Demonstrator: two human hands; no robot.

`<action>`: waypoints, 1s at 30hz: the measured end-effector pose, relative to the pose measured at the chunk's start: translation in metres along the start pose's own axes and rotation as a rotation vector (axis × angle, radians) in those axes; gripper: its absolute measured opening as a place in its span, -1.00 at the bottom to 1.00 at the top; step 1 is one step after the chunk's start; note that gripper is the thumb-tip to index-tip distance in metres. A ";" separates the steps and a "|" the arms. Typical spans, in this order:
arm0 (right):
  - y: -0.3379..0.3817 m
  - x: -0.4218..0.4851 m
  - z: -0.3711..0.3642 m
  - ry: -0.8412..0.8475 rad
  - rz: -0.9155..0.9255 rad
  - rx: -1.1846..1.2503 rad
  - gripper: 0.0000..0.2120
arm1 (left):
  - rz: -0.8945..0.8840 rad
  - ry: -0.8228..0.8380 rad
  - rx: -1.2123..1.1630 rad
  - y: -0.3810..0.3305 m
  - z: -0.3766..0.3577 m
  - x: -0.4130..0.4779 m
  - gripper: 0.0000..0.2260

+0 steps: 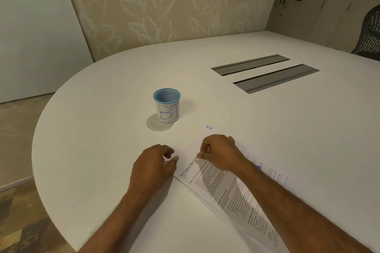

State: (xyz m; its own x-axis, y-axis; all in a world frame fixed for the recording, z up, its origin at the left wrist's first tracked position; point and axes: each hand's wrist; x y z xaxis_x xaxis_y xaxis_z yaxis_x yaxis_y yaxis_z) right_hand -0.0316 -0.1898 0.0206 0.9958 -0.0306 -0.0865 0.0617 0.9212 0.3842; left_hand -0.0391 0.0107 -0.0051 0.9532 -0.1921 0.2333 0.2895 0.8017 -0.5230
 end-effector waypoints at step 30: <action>-0.019 0.007 -0.002 0.120 -0.004 0.249 -0.90 | 0.008 -0.025 -0.044 0.004 -0.001 -0.001 -0.78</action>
State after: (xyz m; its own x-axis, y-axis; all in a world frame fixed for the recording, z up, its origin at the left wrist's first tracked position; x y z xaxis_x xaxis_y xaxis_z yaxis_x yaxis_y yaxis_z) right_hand -0.0257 -0.2068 0.0107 0.9812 0.0260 -0.1913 0.0952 0.7970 0.5964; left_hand -0.0388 0.0142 -0.0081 0.9532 -0.1713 0.2492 0.2862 0.7776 -0.5599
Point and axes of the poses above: each hand's wrist, its own x-axis towards the middle knuckle, its own z-axis out of the back of the hand, y = z × x, and after that the axes turned 6 degrees about -z, right-handed
